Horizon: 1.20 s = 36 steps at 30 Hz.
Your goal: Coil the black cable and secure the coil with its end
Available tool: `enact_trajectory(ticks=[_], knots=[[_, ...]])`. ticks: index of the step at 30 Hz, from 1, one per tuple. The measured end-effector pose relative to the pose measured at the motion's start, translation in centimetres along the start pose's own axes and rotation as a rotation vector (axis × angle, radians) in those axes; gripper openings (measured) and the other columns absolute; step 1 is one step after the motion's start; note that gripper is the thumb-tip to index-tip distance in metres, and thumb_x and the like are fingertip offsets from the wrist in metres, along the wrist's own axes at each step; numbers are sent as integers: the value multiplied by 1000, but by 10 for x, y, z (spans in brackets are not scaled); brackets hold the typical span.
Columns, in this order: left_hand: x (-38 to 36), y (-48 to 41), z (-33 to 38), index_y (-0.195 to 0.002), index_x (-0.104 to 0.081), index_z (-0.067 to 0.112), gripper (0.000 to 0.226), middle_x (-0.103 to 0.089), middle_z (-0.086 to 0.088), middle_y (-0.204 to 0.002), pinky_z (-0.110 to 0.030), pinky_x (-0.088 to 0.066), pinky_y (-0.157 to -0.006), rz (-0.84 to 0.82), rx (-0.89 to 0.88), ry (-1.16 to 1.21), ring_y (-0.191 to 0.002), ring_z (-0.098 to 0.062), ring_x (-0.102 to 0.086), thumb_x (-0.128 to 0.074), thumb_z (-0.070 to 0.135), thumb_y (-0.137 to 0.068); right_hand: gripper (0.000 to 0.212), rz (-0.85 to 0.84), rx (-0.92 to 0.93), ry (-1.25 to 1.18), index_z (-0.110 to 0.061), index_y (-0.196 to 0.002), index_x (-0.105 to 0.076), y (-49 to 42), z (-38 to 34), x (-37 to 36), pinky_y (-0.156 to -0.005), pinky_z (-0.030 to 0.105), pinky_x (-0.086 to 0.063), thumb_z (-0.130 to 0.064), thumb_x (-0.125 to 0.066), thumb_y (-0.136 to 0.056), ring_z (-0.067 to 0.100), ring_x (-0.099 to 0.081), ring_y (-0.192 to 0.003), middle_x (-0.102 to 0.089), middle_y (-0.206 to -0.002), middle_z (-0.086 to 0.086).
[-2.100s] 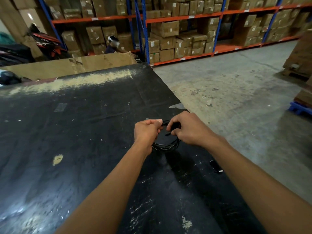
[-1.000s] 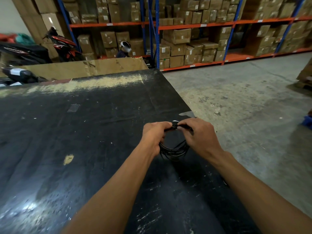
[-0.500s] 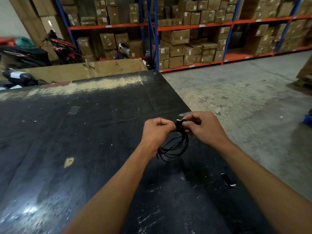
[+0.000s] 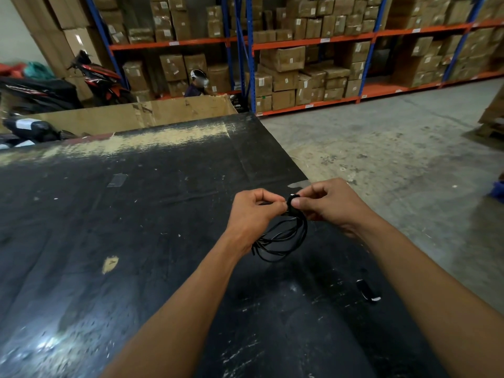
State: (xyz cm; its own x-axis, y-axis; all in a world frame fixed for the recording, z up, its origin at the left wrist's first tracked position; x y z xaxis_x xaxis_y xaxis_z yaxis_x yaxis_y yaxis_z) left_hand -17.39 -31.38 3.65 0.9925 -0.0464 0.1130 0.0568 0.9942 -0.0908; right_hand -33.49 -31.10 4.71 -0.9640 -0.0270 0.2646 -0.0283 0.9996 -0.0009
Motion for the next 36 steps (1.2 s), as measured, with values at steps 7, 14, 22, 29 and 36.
enact_trajectory(ticks=[7,14,22,29,36], knots=[[-6,-2,-3,-75,-68,21,18,-73,12,-65,-21,-44,-61,22,23,-215,-55,5,-58,-68,37,-83,6,206,147,114,-8,-77,-73,-3,-10,14,-68,34,-52,-5,-73,-83,12,-60,-63,-69,-70,3],[-6,-4,0,-61,-53,18,25,-51,9,-44,-22,-32,-45,17,10,-110,-40,-2,-42,-61,16,-84,10,57,102,88,0,-83,-73,-2,-4,0,-63,31,-48,-9,-71,-86,14,-58,-66,-70,-77,16],[-12,-2,4,-65,-48,17,38,-47,7,-58,-11,-36,-43,40,-8,-131,-48,-4,-41,-46,33,-99,23,285,189,325,-4,-70,-68,-2,-18,13,-60,33,-45,-19,-66,-87,18,-52,-61,-65,-67,17],[-19,10,8,-63,-62,9,63,-64,5,-62,-30,-40,-56,48,-23,-437,-61,-13,-60,-31,48,-101,28,351,245,506,0,-73,-68,20,-27,15,-53,24,-41,-23,-63,-90,24,-54,-56,-64,-62,14],[-23,24,12,-70,-65,4,62,-72,-15,-83,-49,-50,-89,51,-22,-492,-89,-37,-66,-27,41,-103,23,370,275,717,-13,-78,-72,56,-36,21,-59,27,-34,-25,-58,-93,20,-54,-61,-57,-59,-2]])
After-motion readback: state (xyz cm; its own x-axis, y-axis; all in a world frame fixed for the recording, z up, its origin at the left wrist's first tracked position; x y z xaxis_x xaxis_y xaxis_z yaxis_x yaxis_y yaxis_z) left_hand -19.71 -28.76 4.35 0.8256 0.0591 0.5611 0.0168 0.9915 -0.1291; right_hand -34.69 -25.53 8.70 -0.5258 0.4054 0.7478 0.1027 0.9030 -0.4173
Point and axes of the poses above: each hand's wrist, its own y-axis away from the middle knuckle, its own x-axis out of the back of the hand, z = x × y, the point moved 10 cm from there along -y, towards the middle knuckle
